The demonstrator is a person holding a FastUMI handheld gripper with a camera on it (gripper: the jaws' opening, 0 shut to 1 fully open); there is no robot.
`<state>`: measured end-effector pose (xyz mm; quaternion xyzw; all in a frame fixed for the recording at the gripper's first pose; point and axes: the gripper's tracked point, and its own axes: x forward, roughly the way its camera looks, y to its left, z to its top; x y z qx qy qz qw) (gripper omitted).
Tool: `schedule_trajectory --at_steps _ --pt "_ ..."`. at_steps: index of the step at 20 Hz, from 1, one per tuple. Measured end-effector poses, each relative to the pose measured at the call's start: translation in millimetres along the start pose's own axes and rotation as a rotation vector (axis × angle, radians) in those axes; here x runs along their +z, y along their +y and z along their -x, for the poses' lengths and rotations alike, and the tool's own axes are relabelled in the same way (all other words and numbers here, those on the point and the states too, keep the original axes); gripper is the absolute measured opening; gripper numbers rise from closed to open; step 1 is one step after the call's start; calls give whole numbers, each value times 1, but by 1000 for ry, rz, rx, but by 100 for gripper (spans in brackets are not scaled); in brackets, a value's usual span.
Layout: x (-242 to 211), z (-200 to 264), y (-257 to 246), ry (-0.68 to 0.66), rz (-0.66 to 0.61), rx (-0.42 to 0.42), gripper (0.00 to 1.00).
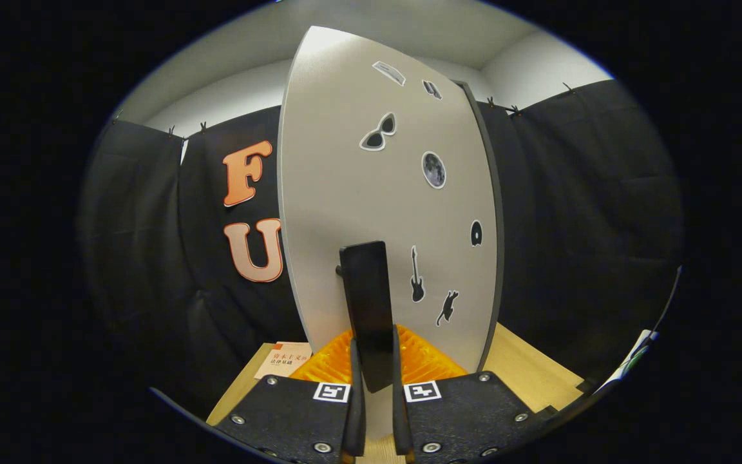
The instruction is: Open the shoe cabinet door, grab the shoes and put them into the shoe cabinet, then close the shoe cabinet door.
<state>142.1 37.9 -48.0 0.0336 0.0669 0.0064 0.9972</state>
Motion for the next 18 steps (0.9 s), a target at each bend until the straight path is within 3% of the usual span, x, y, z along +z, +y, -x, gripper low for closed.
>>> schedule_trajectory --at_steps 18 --pt "-1 61 -141 -4 -28 -163 8"
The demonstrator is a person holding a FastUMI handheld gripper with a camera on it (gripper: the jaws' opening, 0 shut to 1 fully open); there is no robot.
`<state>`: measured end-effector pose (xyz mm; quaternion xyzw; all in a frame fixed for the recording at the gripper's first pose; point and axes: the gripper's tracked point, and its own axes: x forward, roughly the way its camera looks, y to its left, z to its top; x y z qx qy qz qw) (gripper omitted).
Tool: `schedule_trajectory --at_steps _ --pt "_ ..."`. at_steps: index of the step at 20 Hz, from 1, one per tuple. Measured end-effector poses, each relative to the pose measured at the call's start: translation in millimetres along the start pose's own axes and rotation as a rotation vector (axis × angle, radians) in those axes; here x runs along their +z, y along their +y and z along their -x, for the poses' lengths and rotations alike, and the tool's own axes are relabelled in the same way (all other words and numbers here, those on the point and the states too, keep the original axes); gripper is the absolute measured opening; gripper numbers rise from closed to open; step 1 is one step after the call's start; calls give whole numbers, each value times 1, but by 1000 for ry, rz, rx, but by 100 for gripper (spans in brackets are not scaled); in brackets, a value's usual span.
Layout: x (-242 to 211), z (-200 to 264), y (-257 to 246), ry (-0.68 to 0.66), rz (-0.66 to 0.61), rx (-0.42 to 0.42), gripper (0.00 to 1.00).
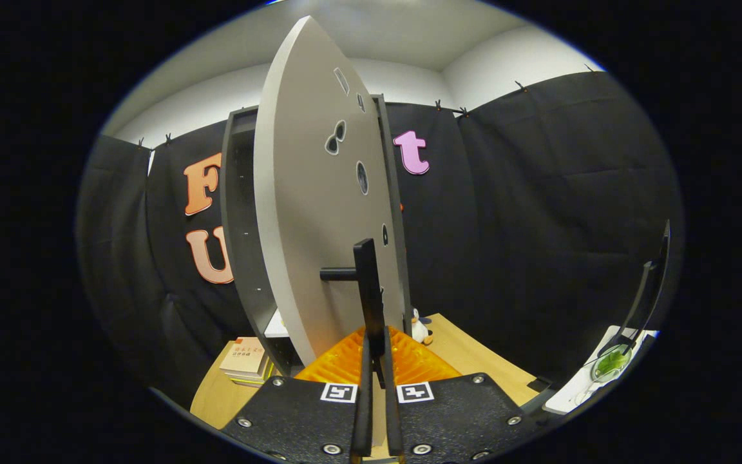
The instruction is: Open the shoe cabinet door, grab the shoes and put them into the shoe cabinet, then close the shoe cabinet door.
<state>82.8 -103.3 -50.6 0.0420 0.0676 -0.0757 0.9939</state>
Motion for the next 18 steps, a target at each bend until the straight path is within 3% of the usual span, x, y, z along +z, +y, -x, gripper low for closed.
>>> schedule_trajectory --at_steps 18 --pt "10 -17 -119 32 20 62 5"
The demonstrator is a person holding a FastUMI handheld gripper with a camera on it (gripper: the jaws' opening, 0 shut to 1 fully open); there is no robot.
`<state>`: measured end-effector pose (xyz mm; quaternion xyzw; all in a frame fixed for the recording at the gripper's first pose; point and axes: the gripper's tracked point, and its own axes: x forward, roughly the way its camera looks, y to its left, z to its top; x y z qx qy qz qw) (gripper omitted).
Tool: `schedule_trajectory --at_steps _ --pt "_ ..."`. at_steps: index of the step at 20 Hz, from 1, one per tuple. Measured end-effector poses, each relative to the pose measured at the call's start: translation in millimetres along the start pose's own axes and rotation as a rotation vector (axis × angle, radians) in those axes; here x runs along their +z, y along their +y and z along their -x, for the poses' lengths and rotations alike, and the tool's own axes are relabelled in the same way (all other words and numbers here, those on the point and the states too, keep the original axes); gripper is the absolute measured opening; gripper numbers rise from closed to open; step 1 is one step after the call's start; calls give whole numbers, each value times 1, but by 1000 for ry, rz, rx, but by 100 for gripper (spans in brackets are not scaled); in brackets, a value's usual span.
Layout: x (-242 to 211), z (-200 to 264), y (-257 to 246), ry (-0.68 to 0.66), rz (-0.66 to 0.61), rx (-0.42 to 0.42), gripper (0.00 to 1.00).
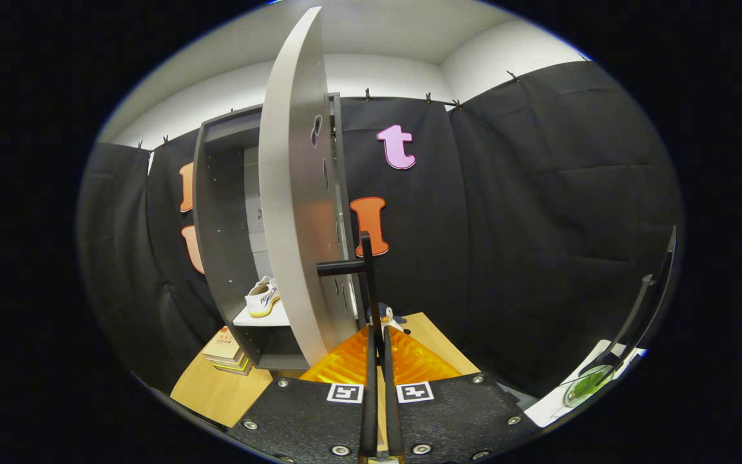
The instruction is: Open the shoe cabinet door, grab the shoes and put them into the shoe cabinet, then close the shoe cabinet door.
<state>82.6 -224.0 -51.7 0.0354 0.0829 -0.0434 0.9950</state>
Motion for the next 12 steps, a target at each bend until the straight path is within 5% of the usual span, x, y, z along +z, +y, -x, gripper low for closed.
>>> schedule_trajectory --at_steps 12 --pt "2 24 -9 11 4 -14 6"
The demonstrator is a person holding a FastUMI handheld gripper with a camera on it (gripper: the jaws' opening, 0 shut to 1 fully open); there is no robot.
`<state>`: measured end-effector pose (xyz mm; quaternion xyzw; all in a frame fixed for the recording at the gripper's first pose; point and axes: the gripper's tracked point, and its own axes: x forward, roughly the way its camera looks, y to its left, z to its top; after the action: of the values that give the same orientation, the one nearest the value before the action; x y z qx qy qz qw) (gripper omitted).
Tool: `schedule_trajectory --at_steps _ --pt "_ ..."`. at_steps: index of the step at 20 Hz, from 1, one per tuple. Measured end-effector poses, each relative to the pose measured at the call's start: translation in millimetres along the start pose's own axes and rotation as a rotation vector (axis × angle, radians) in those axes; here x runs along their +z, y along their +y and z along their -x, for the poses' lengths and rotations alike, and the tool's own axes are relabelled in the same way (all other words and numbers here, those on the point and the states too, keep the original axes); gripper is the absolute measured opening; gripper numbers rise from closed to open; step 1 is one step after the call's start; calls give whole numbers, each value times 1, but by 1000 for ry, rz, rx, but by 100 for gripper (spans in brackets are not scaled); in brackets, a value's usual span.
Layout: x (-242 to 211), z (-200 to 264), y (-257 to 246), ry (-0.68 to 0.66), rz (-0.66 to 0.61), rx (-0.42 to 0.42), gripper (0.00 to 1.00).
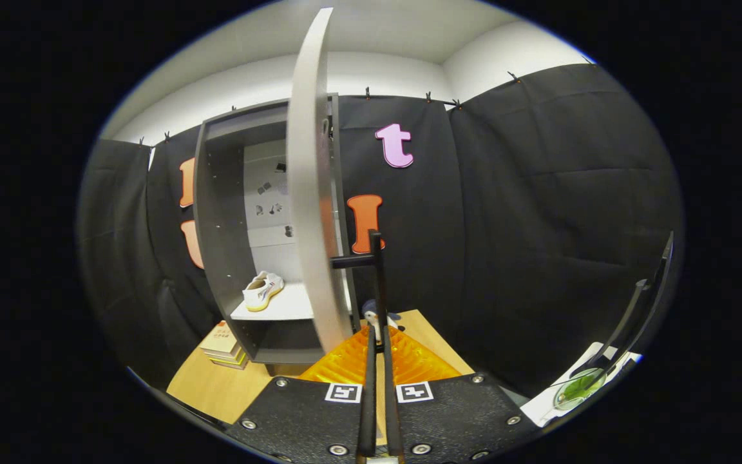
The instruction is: Open the shoe cabinet door, grab the shoes and put them into the shoe cabinet, then close the shoe cabinet door.
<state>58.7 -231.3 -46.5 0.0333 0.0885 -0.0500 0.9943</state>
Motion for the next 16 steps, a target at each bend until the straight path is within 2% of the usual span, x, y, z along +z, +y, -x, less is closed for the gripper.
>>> schedule_trajectory --at_steps 2,9,16 --pt "0 12 -2 -6 9 -22 4" --pt "-3 42 25 -14 -9 -13 3" --pt "-43 49 100 43 20 66 4"
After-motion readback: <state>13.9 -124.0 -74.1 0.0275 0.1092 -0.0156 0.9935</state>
